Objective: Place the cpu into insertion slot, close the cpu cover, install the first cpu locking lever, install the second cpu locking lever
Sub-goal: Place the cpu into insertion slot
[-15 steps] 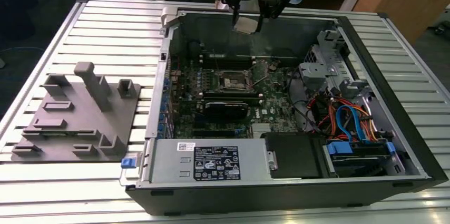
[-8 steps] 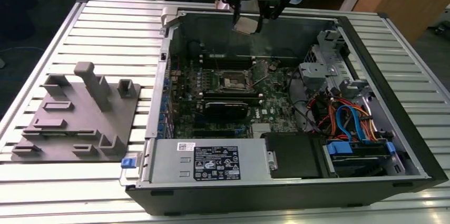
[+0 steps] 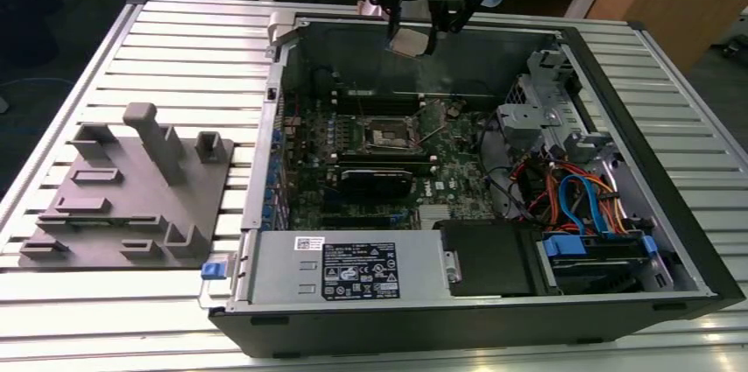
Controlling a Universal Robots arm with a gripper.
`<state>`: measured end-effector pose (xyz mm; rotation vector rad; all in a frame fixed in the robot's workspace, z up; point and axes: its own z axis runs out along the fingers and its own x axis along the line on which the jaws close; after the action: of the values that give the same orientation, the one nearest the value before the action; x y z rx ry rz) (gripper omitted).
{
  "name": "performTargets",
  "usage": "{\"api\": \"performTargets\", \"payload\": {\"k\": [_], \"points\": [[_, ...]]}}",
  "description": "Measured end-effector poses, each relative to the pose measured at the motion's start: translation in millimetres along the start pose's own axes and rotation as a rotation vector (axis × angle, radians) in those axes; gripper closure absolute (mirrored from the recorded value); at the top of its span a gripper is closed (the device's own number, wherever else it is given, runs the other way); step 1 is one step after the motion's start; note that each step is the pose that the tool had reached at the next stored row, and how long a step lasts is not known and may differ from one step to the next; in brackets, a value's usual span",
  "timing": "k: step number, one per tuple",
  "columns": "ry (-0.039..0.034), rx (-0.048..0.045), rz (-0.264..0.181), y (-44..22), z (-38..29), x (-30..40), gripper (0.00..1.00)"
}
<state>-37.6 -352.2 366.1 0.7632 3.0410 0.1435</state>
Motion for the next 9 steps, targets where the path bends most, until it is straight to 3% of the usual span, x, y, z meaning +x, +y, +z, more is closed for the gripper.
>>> {"api": "performTargets", "payload": {"k": [9], "points": [[0.0,0.0,0.0,0.0,0.0,0.0,0.46]]}}
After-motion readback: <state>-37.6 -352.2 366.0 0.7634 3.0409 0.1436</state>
